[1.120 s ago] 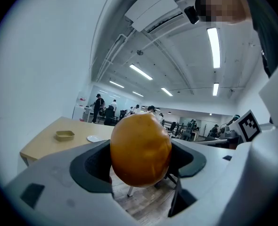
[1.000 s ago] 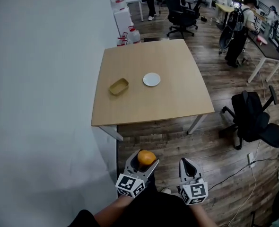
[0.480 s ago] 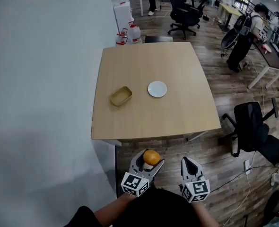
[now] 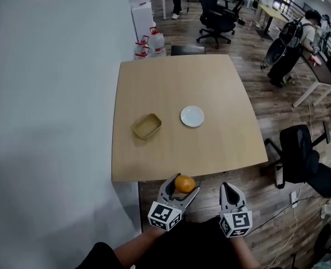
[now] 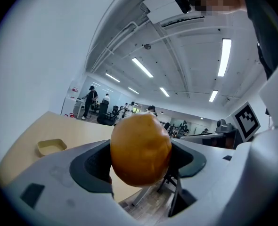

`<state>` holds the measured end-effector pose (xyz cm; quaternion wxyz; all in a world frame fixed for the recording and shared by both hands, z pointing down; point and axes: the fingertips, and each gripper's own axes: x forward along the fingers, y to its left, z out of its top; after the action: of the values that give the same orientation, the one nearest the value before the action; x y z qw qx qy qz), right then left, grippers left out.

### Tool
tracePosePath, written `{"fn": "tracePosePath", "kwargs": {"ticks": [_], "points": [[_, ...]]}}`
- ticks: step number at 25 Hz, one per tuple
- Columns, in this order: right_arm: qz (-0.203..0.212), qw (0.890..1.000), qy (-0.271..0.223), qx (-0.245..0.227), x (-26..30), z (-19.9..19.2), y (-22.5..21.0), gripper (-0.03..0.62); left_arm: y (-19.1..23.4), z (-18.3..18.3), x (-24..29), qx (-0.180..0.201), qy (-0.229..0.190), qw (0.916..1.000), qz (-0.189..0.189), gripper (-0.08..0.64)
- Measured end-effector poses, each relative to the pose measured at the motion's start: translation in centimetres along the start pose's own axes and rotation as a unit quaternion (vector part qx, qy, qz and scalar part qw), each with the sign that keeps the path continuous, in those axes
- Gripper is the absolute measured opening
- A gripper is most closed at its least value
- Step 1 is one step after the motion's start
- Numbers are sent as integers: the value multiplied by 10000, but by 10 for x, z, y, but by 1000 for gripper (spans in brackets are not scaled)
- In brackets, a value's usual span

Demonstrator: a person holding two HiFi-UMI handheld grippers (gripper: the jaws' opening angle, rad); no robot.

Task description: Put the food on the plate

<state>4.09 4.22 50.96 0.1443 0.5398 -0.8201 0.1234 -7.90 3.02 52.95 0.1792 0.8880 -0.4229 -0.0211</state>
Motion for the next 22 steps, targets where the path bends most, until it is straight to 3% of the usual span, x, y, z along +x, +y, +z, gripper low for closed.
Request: {"fn": "tracePosePath", "kwargs": {"ticks": [9,22], "points": [[-99,9999,109,-60,31,5,-2,60,50,7,16,80,57,9999,117,327],[233,9995,-102,187,116,20,-40,60,104,6,81,194,297,9979,550,327]]}}
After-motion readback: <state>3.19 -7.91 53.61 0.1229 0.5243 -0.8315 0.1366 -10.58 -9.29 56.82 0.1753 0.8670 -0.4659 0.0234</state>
